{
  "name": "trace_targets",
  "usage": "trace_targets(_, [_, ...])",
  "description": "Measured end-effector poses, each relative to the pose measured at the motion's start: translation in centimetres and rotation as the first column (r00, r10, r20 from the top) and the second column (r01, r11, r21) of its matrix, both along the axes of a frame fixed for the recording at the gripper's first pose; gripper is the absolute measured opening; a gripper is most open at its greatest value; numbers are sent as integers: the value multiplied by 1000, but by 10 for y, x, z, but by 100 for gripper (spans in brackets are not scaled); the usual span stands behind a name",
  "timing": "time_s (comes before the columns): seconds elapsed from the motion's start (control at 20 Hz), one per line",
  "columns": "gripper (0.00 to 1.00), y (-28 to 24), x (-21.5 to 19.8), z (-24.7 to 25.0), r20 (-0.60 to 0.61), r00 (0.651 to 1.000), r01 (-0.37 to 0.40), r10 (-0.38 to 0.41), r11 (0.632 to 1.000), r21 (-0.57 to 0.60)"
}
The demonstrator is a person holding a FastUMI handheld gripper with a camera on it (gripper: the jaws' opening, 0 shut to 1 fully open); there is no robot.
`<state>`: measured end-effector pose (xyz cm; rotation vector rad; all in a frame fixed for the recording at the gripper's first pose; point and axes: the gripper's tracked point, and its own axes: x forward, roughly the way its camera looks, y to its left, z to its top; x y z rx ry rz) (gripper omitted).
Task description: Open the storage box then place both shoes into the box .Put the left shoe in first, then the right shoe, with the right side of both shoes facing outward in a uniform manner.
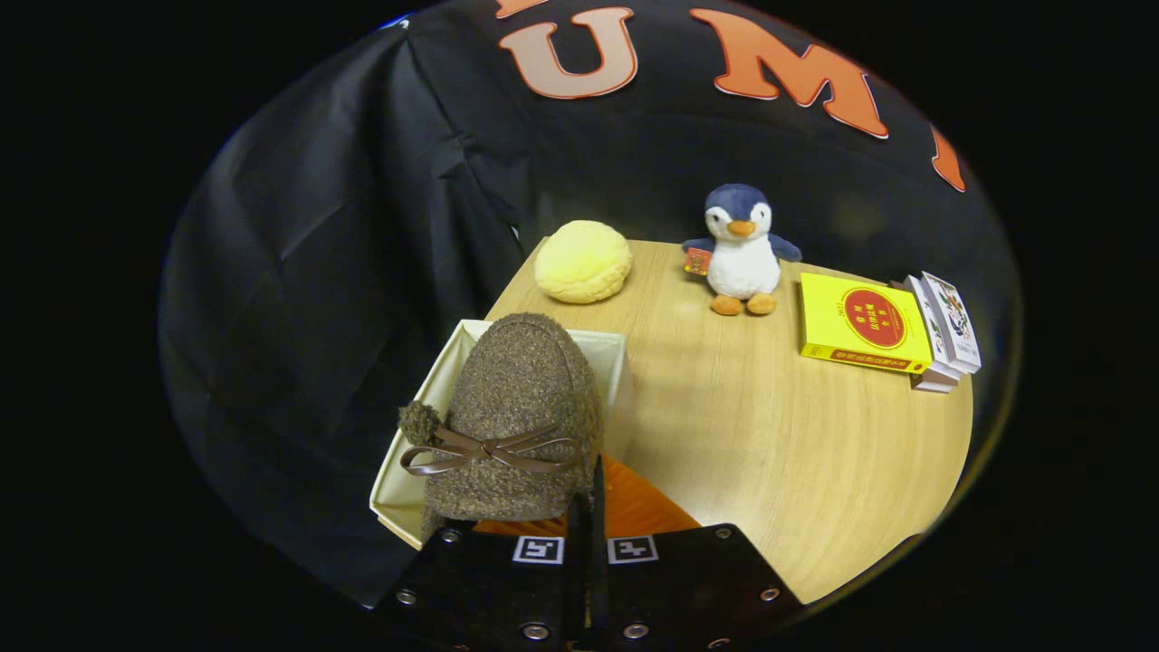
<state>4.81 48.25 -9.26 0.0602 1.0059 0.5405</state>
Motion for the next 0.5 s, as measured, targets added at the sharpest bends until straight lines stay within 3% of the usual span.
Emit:
trace_targets(0.3, [4, 33, 9, -34, -21, 1000, 7, -9, 996, -90])
trace_targets(0.5, [12, 35, 2, -57, -50, 999, 8, -16, 989, -145])
